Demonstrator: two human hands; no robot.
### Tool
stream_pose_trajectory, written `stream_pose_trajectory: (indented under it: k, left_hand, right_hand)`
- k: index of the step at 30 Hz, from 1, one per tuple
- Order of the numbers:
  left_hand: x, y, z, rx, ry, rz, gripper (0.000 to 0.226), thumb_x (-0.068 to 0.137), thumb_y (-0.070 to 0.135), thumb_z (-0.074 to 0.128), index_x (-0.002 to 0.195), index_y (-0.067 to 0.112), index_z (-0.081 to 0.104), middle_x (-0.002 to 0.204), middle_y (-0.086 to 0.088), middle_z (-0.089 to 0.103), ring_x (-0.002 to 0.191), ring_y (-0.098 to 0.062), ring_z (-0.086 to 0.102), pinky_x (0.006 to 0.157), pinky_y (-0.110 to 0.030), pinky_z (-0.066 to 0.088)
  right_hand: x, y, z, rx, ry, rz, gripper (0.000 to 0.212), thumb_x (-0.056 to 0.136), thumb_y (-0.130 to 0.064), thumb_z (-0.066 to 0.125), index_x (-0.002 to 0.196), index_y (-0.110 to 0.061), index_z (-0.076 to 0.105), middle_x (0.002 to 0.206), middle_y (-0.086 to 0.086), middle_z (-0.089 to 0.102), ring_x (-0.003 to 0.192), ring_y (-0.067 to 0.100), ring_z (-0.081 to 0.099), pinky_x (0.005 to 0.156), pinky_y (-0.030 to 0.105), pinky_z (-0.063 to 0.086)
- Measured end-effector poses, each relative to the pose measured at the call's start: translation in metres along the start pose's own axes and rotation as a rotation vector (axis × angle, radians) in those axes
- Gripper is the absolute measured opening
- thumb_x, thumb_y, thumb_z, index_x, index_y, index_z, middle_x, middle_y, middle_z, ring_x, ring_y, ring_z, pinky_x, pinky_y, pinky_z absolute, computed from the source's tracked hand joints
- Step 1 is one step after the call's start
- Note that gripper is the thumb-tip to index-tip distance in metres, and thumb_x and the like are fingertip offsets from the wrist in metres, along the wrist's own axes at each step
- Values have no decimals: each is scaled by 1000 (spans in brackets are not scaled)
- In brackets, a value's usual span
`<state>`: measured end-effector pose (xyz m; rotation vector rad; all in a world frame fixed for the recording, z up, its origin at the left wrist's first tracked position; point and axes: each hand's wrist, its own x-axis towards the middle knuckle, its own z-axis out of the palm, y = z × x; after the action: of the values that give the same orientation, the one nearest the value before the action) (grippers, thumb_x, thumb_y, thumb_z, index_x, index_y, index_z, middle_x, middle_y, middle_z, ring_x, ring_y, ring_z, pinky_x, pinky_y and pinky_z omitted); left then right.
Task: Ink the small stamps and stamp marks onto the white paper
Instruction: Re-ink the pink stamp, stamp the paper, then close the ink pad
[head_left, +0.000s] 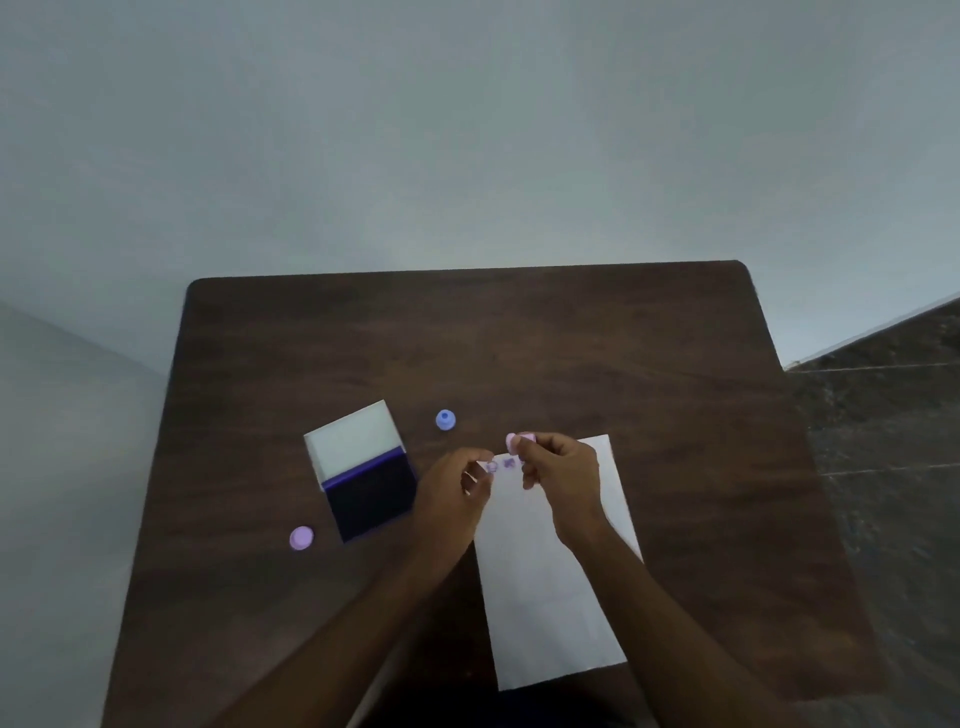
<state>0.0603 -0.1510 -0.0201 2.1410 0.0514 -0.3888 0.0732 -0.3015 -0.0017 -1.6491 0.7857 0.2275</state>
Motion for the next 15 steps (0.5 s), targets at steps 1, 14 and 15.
stream_pose_trajectory:
  k: [1,14,15]
  left_hand:
    - [-9,-4,-8,-20,23,17,20,91,22,59,109,31,63,99,12,66,88,-5,61,73,-3,44]
    - [-69,-69,-53,-63,237,-318,27,92,23,62,118,22,59,116,9,60,99,-6,56,84,-8,37]
    - [-71,-70,-57,-75,269,-330,27,91,19,63,118,19,60,118,3,62,101,-8,57,86,-9,36]
  right_hand:
    - [-4,-2,6,30,-46,0,20,74,-37,77,79,-18,76,67,4,72,56,17,62,60,26,54]
    - [-50,-13,93,92,-384,120,13,81,-23,72,70,-17,74,61,4,69,49,12,58,47,21,50]
    - [-52,-13,97,94,-411,120,11,81,-23,72,72,-17,74,64,5,69,51,14,58,50,23,51]
